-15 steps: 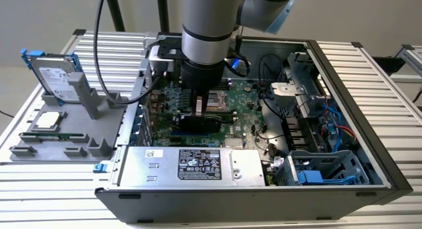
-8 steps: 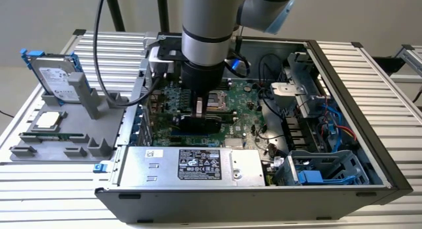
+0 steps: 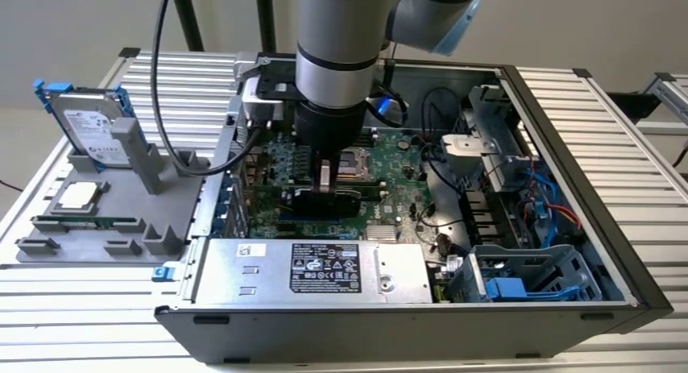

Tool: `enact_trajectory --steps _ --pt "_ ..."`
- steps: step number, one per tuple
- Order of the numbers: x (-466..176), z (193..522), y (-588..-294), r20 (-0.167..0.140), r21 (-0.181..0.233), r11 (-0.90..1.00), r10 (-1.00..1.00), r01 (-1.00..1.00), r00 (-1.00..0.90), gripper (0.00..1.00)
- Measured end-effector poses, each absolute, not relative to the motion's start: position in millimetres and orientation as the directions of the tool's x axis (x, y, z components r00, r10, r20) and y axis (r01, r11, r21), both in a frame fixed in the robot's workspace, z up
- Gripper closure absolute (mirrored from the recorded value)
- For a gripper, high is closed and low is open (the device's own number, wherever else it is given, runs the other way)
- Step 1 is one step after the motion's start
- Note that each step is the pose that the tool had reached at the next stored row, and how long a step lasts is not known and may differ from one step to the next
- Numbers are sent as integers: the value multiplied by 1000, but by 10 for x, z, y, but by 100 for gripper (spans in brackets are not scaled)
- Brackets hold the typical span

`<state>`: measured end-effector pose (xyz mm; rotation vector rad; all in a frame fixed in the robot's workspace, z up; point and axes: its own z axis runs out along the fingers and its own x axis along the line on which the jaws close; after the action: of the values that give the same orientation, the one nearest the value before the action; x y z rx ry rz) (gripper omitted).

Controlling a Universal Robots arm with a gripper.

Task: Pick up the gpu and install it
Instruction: 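Insert the gpu into the slot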

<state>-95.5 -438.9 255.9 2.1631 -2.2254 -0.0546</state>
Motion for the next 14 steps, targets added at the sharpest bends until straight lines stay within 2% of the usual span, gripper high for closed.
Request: enact_trajectory --steps 14 --pt "-975 2516 -4388 2 51 28 -1000 -998 -28 100"
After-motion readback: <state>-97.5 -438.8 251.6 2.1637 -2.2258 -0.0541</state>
